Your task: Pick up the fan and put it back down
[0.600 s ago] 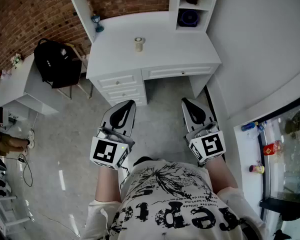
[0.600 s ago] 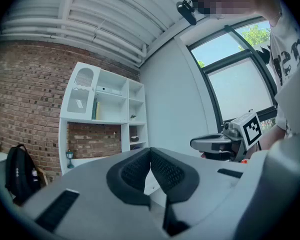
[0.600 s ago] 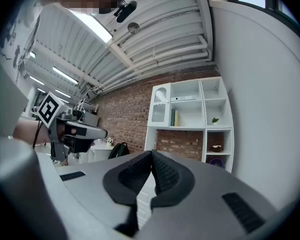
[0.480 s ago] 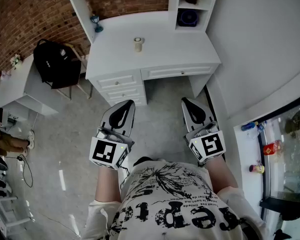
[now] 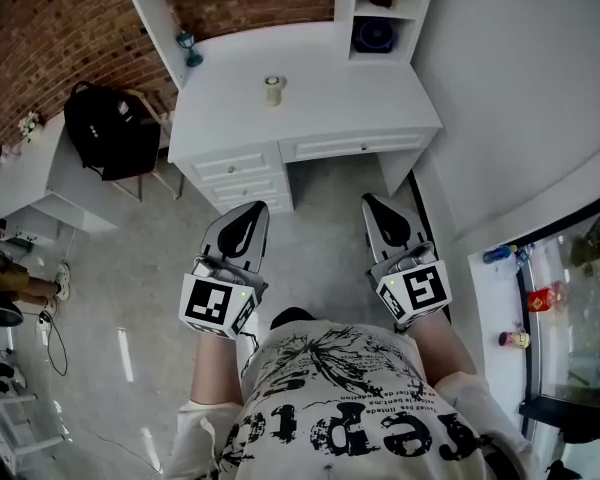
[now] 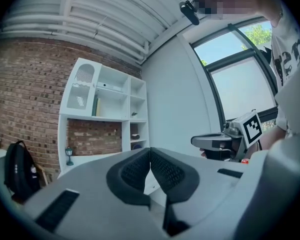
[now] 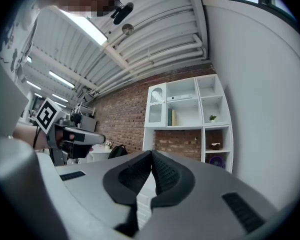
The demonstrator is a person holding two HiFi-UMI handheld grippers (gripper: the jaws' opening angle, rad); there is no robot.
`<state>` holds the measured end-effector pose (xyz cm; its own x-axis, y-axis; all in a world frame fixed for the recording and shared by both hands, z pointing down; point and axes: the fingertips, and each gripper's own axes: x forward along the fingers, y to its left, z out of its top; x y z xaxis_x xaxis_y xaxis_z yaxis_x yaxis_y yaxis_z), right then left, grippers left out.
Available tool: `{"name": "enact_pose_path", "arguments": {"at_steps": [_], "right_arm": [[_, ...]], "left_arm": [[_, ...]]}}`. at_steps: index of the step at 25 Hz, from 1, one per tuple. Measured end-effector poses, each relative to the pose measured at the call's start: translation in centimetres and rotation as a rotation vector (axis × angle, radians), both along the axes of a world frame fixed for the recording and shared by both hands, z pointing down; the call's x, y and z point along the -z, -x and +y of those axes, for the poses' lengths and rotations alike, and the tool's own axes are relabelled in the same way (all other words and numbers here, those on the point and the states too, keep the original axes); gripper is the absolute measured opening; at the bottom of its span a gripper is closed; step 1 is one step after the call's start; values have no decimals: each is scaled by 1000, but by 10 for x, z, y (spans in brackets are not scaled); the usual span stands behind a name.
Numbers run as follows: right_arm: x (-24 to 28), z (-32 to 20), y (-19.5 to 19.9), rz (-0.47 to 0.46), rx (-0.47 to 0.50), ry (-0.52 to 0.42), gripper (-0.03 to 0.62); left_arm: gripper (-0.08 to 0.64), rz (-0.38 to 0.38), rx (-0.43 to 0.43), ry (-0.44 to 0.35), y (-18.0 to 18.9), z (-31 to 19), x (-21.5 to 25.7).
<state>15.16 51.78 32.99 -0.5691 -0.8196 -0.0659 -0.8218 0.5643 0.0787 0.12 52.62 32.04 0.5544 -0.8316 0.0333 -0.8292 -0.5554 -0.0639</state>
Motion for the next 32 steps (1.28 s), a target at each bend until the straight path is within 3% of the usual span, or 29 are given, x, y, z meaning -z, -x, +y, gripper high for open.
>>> {"name": "enact_pose_path", "arguments": {"at_steps": [1, 2, 3, 4, 15, 26, 32], "right_arm": [[0, -2, -2, -19, -4, 7, 14], [-1, -5, -4, -33, -8, 13, 14], [-3, -7, -6, -41, -12, 19, 14], [-5, -10, -6, -45, -15, 25, 15], [-22, -77, 5, -35, -50, 75, 14], [-2, -255, 51, 22, -130, 105, 15], [-4, -369, 90, 10, -163, 126, 15]], "left_arm": [[15, 16, 15, 2, 1, -4, -1], [84, 33, 40, 2, 4, -8, -2], [299, 48, 67, 0, 8, -12, -3], [373, 57, 90, -1, 11, -16, -4], [373, 29, 76, 50, 25, -82, -22], [373, 68, 27, 66, 72, -275, -8], [373, 28, 29, 92, 119, -388, -13]]}}
